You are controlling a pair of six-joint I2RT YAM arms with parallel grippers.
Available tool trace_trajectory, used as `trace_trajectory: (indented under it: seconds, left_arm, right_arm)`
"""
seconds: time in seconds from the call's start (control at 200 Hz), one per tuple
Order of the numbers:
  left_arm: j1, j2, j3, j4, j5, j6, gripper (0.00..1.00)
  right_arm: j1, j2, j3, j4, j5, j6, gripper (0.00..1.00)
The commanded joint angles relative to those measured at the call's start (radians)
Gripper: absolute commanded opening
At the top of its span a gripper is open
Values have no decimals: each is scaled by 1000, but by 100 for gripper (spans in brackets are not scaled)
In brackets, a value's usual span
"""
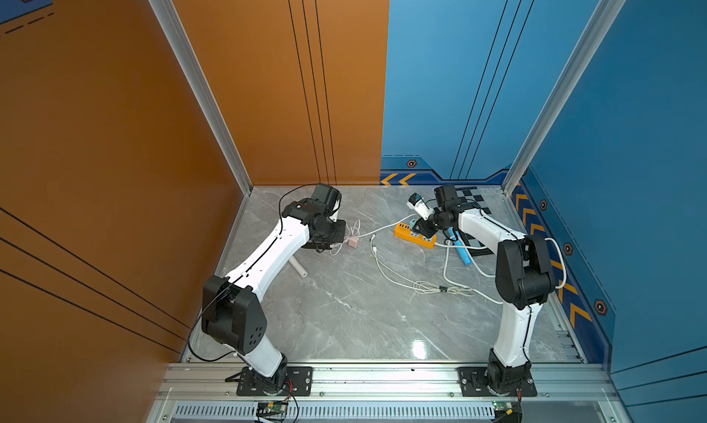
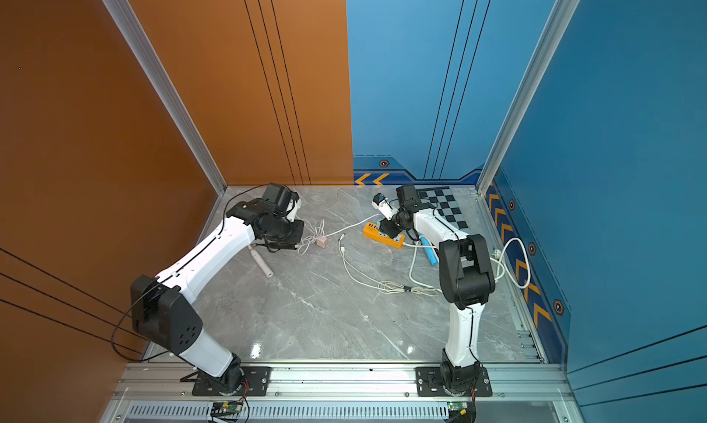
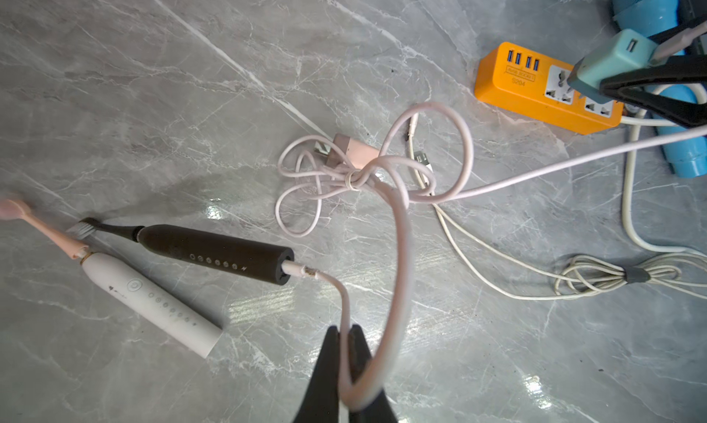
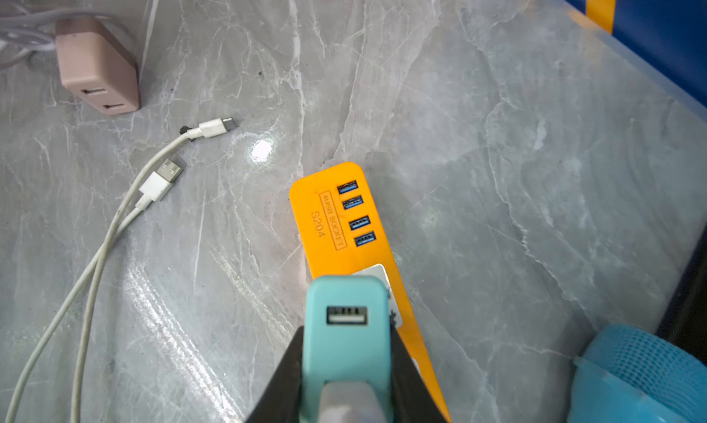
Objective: Charge the electric toothbrush
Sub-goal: Insert the plug into the socket.
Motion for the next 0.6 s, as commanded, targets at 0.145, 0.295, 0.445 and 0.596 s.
trace_trajectory:
  seconds: [0.145,0.295,0.445,0.596]
  left_arm:
    - [30,-18,-81,-18,19,-22,24]
    - [27,-24,-60,-18,28,-8,33]
    - [28,-36,-49,-17,36,-1,39]
    - [24,-37,-51,-13,48,6,47]
  right_arm:
    - [-8,45,58,-57,-57,-70,29]
    - [-14,64,73,-83,-20,-98,29]
    - [-37,65,79,-130,-26,-147,29]
    - [-57,106,93,-171,-77,-182,29]
